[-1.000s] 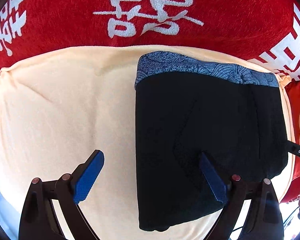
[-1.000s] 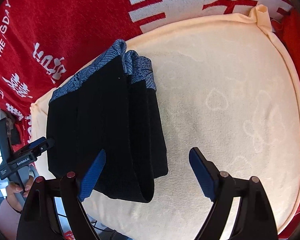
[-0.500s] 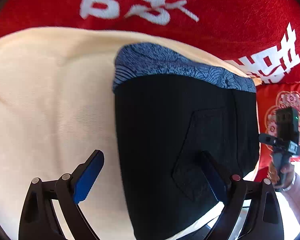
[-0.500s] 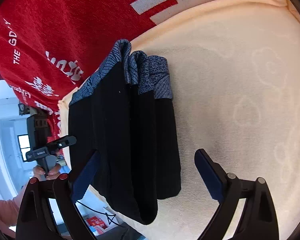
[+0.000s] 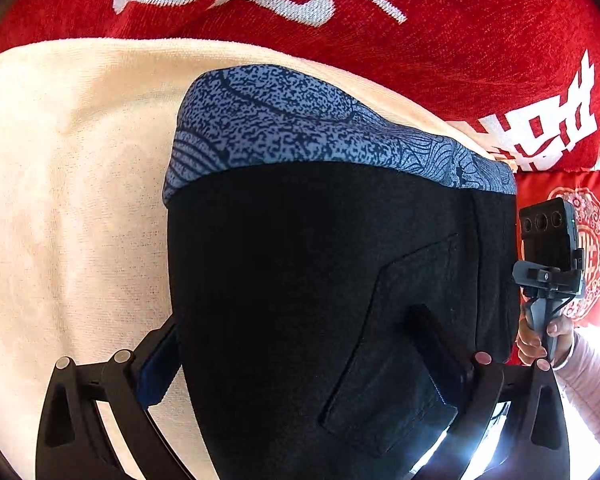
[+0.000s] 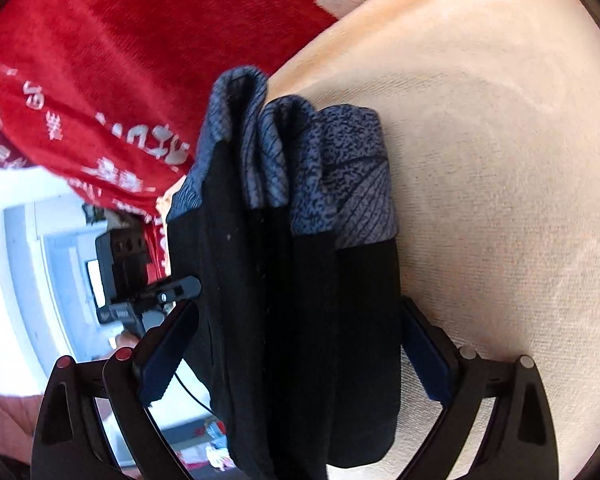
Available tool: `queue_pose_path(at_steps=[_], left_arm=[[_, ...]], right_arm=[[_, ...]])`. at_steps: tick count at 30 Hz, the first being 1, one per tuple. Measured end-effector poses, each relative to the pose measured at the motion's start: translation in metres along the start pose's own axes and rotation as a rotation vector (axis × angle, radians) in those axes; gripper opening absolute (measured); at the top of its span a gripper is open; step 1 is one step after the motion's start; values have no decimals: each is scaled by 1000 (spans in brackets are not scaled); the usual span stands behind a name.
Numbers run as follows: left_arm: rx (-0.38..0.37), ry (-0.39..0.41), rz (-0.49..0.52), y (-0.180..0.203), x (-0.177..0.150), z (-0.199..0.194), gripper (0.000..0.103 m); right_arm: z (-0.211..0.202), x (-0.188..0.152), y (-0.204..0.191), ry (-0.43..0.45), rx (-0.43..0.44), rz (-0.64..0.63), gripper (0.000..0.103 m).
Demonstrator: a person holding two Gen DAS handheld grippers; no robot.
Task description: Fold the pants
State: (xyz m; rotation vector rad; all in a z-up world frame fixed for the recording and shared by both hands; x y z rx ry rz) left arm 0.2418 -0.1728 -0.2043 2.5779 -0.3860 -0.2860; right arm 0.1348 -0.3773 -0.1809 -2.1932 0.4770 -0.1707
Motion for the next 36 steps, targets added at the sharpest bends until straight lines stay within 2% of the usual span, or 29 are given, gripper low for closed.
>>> queue_pose_path(at_steps=[1,2,3,5,7,9,15,21,24,28,30,32,34,36], left_arm=[[1,10,-2,-1,-1,-2,102],[-1,27,-1,0,-1,-4,93],[-20,44,8,2,-3,-8,85],[-17,82,35,10,-8,-17,73],[-5,112,56,16,-13,-27,64],[-17,135,61,20,-18,-40,59],[-10,154,87,25,-51,-79,59],[15,117,69,-2,-108,-97,59],[25,91,41,-20,-134,-91,59],[34,77,25,-40,-154,-73,60],[44,76,7,-49,-157,-62,67],[62,105,-21,-60,-156,-59,88],[121,113,-42,-69,-153,-56,103],[136,105,-53,-70,-153,-55,103]], right_arm=[[0,0,-1,-3,-28,5,90],[0,-1,-1,-9,-66,-3,77],[-1,-3,-3,-12,-80,-10,74],[-3,-3,-8,2,-62,-8,60],[-9,-4,-16,23,-41,-7,53],[-17,-6,-21,43,-16,3,50],[-26,-38,-52,56,39,8,50],[-12,-89,-70,42,66,39,50],[1,-118,-67,34,68,66,50],[17,-140,-55,18,42,72,50],[23,-146,-47,16,10,58,52],[23,-148,-41,25,-8,44,58],[25,-146,-39,20,-59,30,65],[25,-145,-39,14,-108,22,71]])
Point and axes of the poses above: each gripper's, at about its wrist camera, not at the fingertips, and z roughly the way its jaws point, y to its right, x to its top, the point moved 7 cm from there along z, roughly the way its jaws point, and after that the axes turned 9 degrees about -z, right-handed, at the moved point
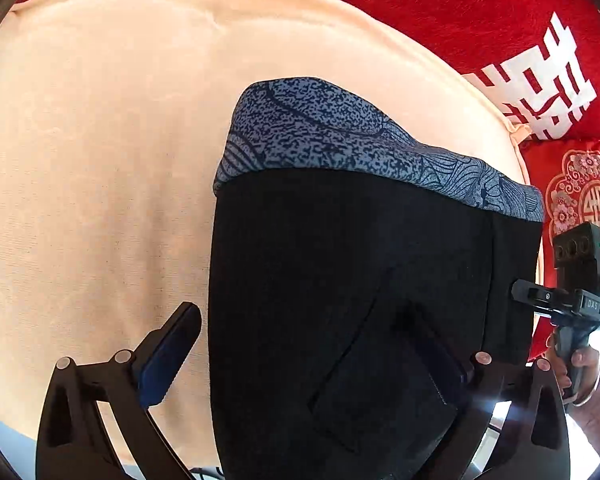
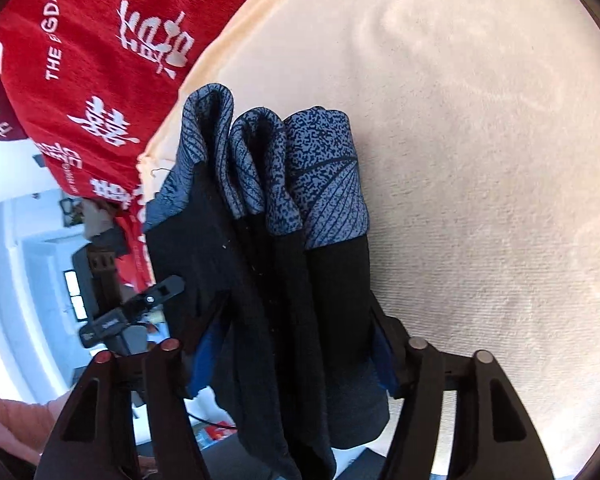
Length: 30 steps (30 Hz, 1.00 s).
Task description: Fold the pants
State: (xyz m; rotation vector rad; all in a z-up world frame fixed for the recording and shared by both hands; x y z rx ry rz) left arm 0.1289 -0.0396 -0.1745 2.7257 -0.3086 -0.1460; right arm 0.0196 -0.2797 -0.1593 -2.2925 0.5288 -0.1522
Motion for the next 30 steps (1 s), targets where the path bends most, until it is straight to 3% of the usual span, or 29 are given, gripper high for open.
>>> queue_pose_path(at_steps=[5,12,16,19,25,30], left_arm=[[149,69,94,11,-3,-20,103],[177,113,160,38,-15,-62,103],[266,141,194,52,-26,-82,103],[302,136,212,56,-36,-93,103],[400,129,236,59,-46,-112,103],[389,112,182,61,-55,-126,103]], right_arm=[[-15,-10,-2,-11,-161,16,83],[-45,-33,-28,19,-309,16,88],[-56,-44,-54,63,-400,2,103],[-60,-52,-75,90,-430,-10,103],[-69,-69,-98,65,-684,-34,103],[-77,-75,-117,54,-678,-44,103]])
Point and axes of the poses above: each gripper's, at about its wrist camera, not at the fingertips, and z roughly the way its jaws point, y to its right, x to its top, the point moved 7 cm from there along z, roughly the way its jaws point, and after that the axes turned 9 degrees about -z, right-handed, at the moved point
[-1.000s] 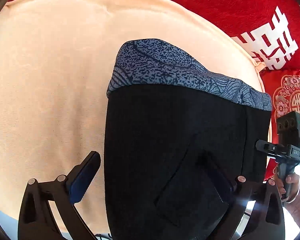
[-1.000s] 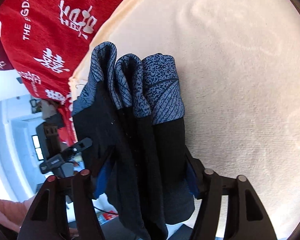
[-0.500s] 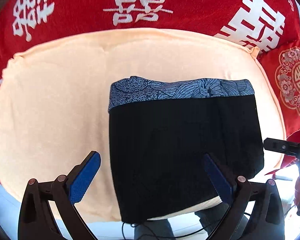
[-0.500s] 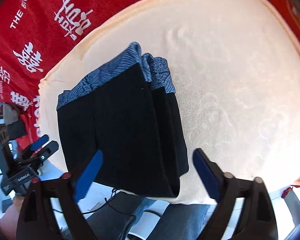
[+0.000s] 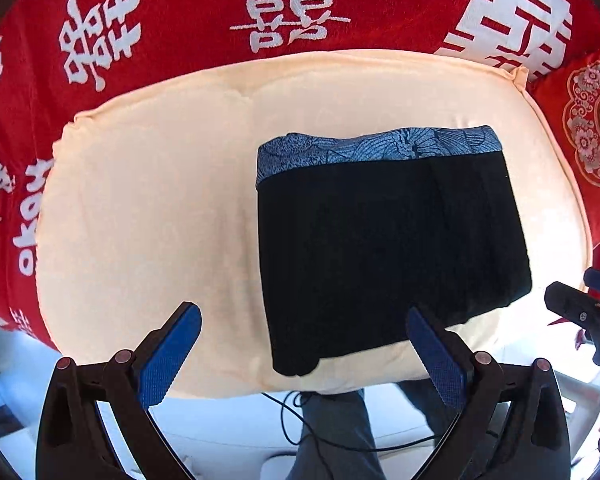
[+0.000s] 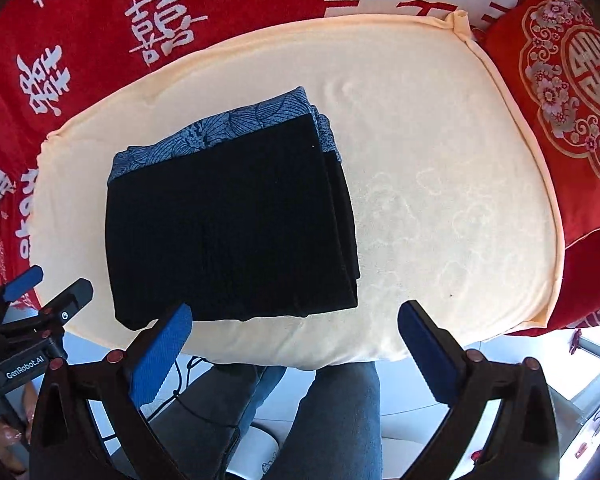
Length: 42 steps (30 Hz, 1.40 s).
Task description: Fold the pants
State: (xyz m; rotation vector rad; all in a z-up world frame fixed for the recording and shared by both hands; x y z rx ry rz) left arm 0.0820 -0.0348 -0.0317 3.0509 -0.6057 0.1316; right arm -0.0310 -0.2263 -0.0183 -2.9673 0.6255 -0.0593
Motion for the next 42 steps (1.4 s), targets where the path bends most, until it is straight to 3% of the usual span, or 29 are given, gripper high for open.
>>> queue_pose_path(at_steps=[19,42], left_arm=[[52,28,-54,33,-55,-50,103],[94,62,-66,33,-66,-73,103]], right_arm=[[-43,-28,-3,34,8,-88,103],[-52,-36,-20,34,-10,-186,103]])
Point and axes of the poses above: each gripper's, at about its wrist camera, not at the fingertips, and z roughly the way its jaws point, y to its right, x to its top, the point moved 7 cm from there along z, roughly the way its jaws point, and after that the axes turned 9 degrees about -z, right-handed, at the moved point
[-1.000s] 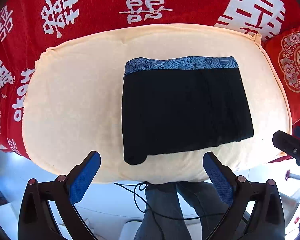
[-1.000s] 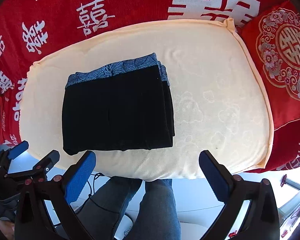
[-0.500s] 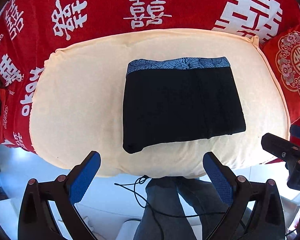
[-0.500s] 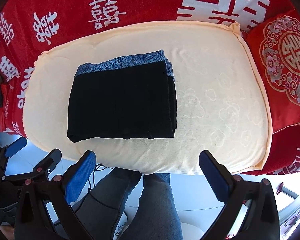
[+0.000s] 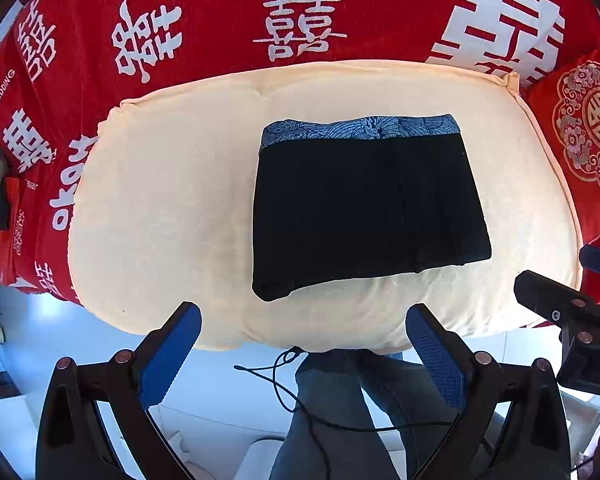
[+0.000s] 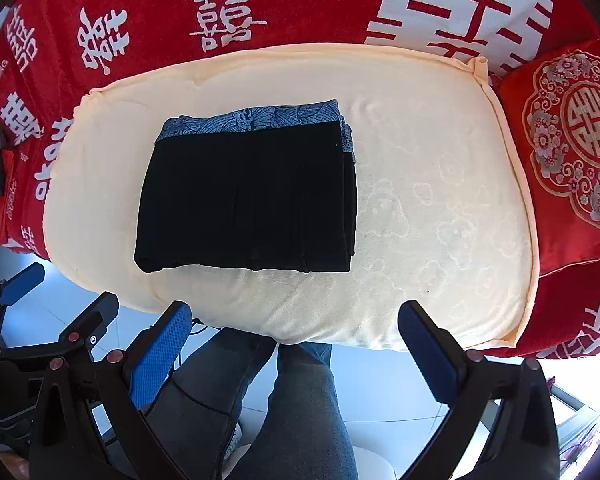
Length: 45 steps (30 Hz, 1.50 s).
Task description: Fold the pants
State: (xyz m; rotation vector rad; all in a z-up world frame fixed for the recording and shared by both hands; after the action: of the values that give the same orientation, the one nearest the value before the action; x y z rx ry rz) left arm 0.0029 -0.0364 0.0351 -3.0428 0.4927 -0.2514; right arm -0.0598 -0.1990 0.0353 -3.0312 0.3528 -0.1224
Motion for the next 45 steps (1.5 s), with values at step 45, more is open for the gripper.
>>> queue_pose_path(at_steps=[45], left_arm=[[-17,-19,5,2,-7,3,103]], right_arm=[[5,4,2,-11,-15,-26,103]])
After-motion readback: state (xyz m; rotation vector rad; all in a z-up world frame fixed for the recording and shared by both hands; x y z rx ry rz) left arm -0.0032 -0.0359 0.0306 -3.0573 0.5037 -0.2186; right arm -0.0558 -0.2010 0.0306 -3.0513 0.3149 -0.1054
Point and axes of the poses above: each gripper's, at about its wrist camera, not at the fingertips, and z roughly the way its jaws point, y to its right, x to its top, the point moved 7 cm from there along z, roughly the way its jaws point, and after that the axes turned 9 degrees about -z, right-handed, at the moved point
